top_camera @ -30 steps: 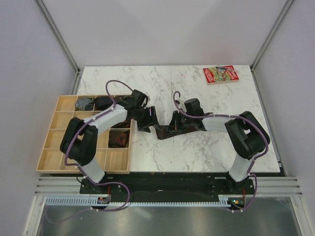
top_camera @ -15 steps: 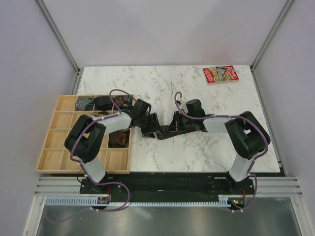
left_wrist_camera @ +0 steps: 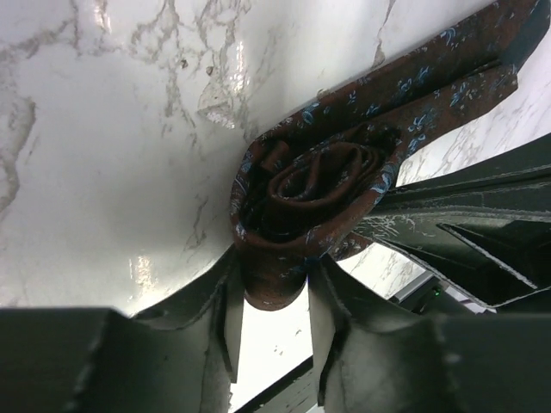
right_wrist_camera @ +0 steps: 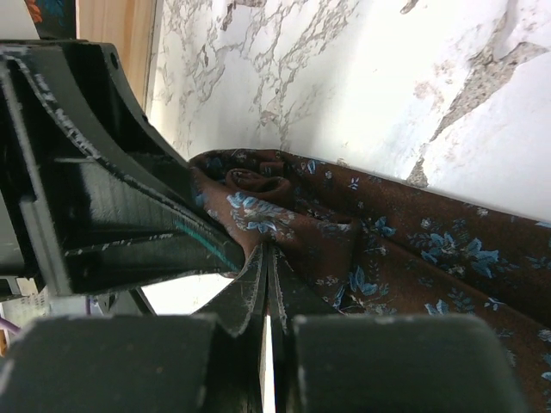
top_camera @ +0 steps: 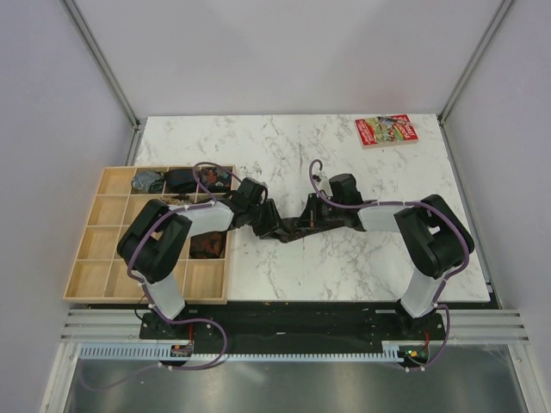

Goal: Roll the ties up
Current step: Roll the tie at the center of the board.

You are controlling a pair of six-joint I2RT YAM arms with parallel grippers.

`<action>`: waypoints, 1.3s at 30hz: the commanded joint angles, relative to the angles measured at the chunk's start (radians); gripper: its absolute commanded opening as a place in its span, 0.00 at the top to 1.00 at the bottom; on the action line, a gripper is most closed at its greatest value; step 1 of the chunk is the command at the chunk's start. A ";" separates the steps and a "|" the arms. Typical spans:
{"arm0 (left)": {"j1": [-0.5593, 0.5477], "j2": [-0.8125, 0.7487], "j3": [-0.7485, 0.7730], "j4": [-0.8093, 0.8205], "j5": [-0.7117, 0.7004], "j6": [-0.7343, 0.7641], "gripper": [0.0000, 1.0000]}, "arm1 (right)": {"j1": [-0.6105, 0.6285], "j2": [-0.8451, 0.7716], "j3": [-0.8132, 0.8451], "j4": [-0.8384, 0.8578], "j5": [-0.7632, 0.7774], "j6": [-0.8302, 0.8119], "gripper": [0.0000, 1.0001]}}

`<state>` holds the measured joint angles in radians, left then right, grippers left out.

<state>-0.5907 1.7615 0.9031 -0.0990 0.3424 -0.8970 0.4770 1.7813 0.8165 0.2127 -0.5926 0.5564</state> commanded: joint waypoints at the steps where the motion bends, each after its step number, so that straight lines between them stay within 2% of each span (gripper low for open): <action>1: -0.011 0.061 -0.017 0.053 -0.129 -0.019 0.67 | 0.002 0.052 -0.062 -0.127 0.108 -0.047 0.95; 7: -0.012 -0.003 -0.026 0.000 -0.074 0.024 0.85 | 0.000 0.029 -0.060 -0.139 0.085 -0.023 0.95; 11: -0.012 -0.077 0.005 -0.190 0.028 0.064 0.95 | 0.003 -0.045 -0.051 -0.179 0.085 0.006 0.95; 13: -0.017 -0.099 0.023 -0.279 0.049 0.084 0.95 | 0.006 -0.089 -0.047 -0.197 0.085 0.016 0.95; 19: -0.023 -0.233 0.057 -0.534 -0.028 0.080 0.95 | 0.047 -0.169 -0.039 -0.210 0.099 0.065 0.94; 29: -0.023 -0.258 0.085 -0.656 -0.060 0.089 0.95 | 0.231 -0.200 -0.008 -0.190 0.197 0.155 0.94; 39: -0.023 -0.252 0.112 -0.709 -0.080 0.110 0.95 | 0.276 -0.120 0.016 -0.133 0.223 0.181 0.96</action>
<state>-0.6090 1.5146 0.9646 -0.7670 0.2825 -0.8268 0.7399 1.6295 0.7994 0.0250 -0.3920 0.7124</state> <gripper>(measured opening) 0.128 0.048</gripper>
